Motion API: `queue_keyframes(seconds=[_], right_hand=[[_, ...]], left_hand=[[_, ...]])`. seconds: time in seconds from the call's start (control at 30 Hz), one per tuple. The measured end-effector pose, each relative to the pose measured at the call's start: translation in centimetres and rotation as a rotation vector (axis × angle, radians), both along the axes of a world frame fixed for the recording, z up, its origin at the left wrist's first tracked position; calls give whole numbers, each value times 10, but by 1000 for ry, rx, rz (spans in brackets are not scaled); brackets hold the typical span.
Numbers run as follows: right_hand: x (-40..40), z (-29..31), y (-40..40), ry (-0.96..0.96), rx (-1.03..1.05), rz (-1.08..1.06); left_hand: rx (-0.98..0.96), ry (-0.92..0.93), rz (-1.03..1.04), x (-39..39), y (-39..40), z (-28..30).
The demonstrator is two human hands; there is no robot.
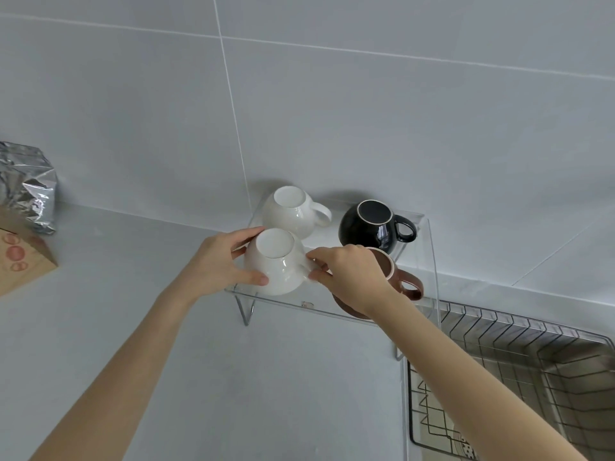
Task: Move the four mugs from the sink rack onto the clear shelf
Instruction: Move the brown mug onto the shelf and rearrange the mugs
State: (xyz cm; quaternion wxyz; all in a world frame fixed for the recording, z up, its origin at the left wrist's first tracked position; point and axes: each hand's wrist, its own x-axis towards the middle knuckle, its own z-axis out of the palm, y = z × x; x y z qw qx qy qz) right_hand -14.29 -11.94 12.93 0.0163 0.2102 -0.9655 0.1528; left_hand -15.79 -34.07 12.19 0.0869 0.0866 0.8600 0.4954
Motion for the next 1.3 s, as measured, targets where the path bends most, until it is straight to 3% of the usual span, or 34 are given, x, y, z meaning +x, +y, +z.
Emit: queue_keyframes(seconds=[0.57,1.3], right_hand=[[-18,5,5,-70,-112,37],[-14,-2,4,-26,-79,39]], left_hand=[[38,70,172,17,15,-2],[26,38,152,15,13,0]])
